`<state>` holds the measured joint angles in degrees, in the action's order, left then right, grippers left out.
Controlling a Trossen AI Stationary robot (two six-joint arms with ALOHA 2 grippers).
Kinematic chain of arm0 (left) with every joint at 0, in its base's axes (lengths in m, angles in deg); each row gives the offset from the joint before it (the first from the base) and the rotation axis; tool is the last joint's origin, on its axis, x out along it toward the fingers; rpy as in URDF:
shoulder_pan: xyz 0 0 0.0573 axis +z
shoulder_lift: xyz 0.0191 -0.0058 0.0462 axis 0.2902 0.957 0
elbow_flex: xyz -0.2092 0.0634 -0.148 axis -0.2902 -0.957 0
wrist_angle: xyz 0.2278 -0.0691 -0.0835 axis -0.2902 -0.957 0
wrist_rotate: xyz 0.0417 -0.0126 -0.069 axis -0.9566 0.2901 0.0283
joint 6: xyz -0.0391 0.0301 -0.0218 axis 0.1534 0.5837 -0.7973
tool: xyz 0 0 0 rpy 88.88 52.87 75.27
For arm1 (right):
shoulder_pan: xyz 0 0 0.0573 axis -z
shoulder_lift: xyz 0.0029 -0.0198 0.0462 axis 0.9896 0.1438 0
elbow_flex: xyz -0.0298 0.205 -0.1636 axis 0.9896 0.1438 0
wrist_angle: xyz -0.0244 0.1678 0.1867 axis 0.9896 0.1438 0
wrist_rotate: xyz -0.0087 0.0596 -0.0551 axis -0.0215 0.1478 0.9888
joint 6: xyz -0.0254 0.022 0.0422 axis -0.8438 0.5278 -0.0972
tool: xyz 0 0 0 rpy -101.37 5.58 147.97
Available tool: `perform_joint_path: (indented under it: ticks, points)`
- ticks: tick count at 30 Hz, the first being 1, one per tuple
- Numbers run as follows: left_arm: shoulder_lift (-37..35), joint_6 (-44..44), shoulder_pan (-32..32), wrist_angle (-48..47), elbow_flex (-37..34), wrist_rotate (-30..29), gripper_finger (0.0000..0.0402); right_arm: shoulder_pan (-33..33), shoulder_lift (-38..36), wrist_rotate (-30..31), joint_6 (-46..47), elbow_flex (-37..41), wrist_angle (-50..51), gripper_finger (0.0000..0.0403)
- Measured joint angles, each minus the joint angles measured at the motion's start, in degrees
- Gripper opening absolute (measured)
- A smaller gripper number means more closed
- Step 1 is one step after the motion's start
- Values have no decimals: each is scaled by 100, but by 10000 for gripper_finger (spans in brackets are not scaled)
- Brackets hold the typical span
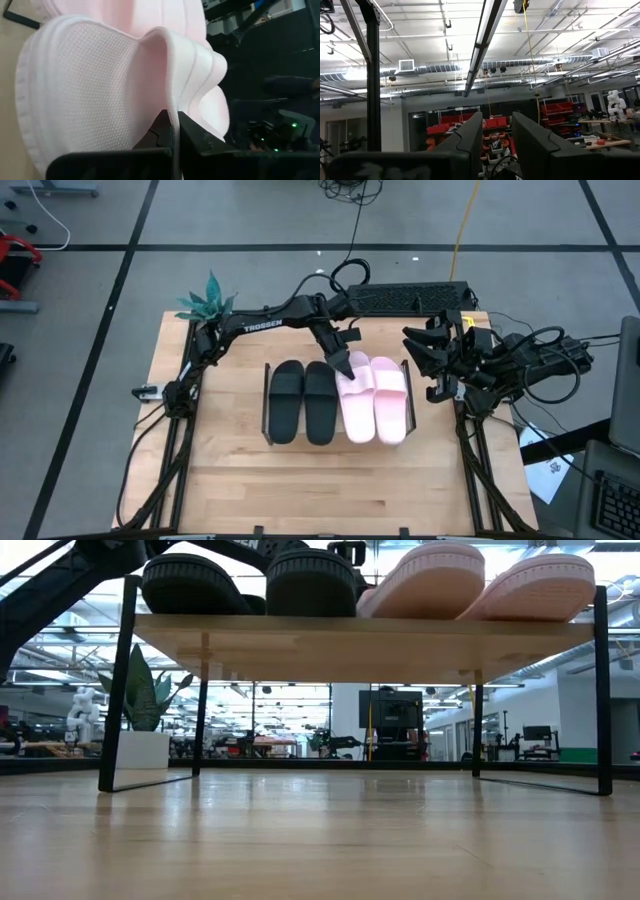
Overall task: Pick and place slides into the shelf
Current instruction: Put the pink slipper on the shelf
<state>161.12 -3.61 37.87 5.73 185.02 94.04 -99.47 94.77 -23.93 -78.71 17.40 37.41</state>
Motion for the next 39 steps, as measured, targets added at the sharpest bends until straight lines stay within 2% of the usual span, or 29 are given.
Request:
perform_joint_path:
  ticks: [6,17,22,30,39]
  points:
    - [7,7,2,-11,-2,-80,0,1,0,0,-9,0,0,93]
    - [4,153,-62,-172,0,-577,0,0,0,0,-9,0,0,93]
    - [-6,401,-179,-366,4,-1106,0,2,0,1,-10,0,0,93]
    - [-9,480,-304,-455,4,-1590,0,2,2,13,-11,0,0,93]
    - [-20,693,-400,-407,4,-1844,0,2,63,24,-9,2,-7,93]
